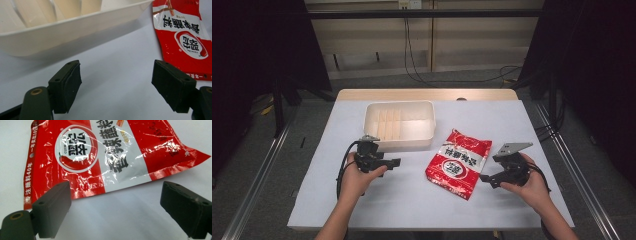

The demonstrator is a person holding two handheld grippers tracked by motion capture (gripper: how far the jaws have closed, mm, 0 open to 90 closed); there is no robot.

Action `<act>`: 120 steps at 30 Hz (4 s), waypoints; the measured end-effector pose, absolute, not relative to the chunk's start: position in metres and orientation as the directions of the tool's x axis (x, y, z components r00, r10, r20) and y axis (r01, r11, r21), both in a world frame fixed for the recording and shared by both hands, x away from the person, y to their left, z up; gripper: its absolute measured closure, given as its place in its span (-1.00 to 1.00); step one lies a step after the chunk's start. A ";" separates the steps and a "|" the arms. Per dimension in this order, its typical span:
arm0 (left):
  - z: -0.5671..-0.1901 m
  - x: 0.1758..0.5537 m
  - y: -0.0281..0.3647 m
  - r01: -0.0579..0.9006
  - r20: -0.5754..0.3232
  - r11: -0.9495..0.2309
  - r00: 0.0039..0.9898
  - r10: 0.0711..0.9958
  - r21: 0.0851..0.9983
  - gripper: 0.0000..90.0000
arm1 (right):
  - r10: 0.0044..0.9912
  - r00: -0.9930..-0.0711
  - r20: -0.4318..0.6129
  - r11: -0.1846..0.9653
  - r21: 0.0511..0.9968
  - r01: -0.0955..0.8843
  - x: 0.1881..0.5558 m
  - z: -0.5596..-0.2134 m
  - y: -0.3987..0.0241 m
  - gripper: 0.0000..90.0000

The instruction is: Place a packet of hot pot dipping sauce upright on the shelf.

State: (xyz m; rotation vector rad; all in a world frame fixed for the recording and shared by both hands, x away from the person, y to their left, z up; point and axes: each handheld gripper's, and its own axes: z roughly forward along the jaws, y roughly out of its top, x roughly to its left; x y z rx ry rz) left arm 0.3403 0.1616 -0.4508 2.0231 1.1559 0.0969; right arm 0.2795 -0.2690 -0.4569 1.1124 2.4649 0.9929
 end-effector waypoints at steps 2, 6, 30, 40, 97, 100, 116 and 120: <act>-0.451 0.340 0.161 0.692 -0.291 -0.291 0.594 0.750 0.661 -0.49 | 0.738 -0.673 0.051 0.469 0.677 0.567 0.278 -0.458 -0.270 -0.79; -0.453 0.337 0.156 0.692 -0.313 -0.296 0.609 0.729 0.658 -0.51 | 0.748 -0.661 0.052 0.458 0.682 0.571 0.279 -0.458 -0.273 -0.81; -0.472 0.326 0.091 0.822 -0.553 -0.261 0.541 0.634 0.506 -0.02 | 0.774 -0.626 0.092 0.391 0.709 0.587 0.281 -0.454 -0.279 -0.89; -0.477 0.326 0.074 0.846 -0.575 -0.239 0.505 0.643 0.476 0.24 | 0.772 -0.628 0.099 0.387 0.711 0.588 0.281 -0.454 -0.280 -0.89; -0.476 0.323 0.071 0.874 -0.577 -0.219 0.456 0.678 0.434 0.88 | 0.765 -0.636 0.098 0.390 0.716 0.579 0.284 -0.455 -0.280 -0.89; -0.476 0.321 0.068 0.877 -0.589 -0.217 0.454 0.668 0.430 0.59 | 0.764 -0.638 0.098 0.391 0.716 0.579 0.283 -0.454 -0.280 -0.88; -0.480 0.316 0.064 0.903 -0.668 -0.167 0.408 0.622 0.395 0.32 | 0.762 -0.641 0.095 0.397 0.714 0.577 0.283 -0.455 -0.279 -0.88; -0.479 0.315 0.064 0.907 -0.679 -0.158 0.400 0.615 0.391 0.32 | 0.763 -0.639 0.098 0.396 0.710 0.582 0.283 -0.454 -0.279 -0.88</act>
